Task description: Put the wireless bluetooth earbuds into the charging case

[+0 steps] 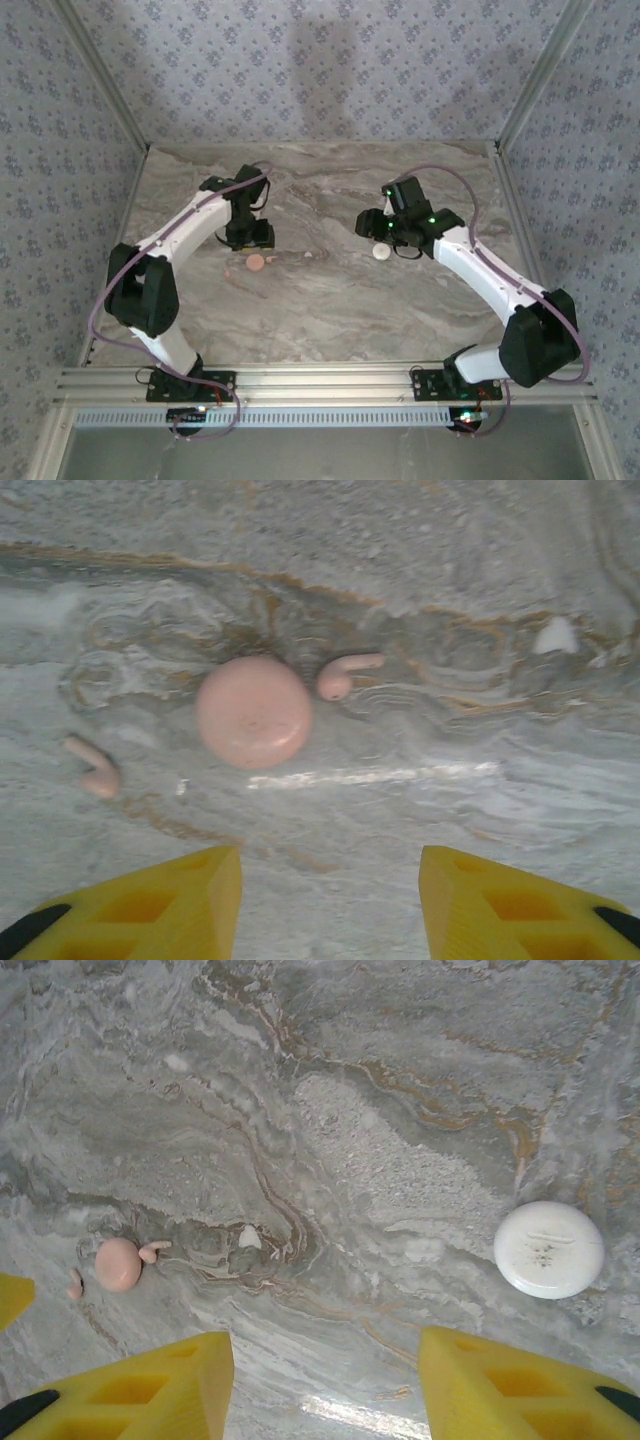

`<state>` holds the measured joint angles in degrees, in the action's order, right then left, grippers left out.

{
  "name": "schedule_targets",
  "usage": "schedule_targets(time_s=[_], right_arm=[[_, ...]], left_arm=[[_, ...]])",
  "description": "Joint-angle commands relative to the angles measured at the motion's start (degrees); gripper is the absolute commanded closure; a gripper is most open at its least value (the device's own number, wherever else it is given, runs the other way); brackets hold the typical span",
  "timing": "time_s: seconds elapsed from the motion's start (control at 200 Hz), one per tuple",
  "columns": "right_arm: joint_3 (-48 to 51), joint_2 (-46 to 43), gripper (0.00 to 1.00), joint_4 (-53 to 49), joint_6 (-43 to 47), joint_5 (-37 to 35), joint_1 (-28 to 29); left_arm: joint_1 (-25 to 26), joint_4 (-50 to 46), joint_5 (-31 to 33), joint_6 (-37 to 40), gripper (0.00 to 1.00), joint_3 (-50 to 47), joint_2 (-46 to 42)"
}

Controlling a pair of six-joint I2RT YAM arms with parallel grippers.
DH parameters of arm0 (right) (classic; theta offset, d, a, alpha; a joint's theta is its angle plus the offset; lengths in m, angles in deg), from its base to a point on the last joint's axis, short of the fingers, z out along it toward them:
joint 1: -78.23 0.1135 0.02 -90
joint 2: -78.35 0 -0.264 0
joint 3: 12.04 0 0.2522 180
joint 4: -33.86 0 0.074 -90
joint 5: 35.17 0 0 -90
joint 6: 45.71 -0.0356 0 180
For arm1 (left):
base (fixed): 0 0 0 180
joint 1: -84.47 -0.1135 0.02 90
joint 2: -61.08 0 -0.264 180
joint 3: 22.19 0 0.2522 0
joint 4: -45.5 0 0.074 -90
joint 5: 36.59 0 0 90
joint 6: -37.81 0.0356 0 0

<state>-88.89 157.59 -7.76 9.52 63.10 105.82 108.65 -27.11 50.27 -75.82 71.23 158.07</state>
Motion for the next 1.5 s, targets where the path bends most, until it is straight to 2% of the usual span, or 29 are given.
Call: schedule_targets(time_s=[0.0, 0.16, 0.33, 0.445, 0.515, 1.499], right_arm=[[-2.30, 0.52, 0.47, -0.27, -0.57, -0.97, 1.09], [-2.50, 0.43, 0.46, -0.51, -0.57, -1.55, 1.67], [-2.65, 0.01, 0.46, -0.80, -0.76, -2.33, 2.42], [-2.65, -0.10, 0.46, -1.23, -0.83, -2.71, 2.89], [-2.54, -0.09, 0.46, -1.12, -0.83, -2.82, 2.99], [-3.37, -0.17, 0.46, -1.08, -0.74, -2.21, 3.06]], left_arm=[[-1.54, -4.19, 2.43, 7.07, 0.51, -0.59, 0.03], [-2.39, -5.50, 2.83, 13.03, 0.50, 0.02, 3.48], [-2.39, -5.03, 3.24, 15.23, 0.49, 0.98, 7.93], [-2.39, -4.24, 4.60, 15.55, 0.47, 1.81, 9.68], [-2.39, -3.64, 5.32, 15.55, 0.41, 2.08, 10.50], [-2.30, 0.70, 1.34, 16.67, 0.37, 1.84, 19.02]])
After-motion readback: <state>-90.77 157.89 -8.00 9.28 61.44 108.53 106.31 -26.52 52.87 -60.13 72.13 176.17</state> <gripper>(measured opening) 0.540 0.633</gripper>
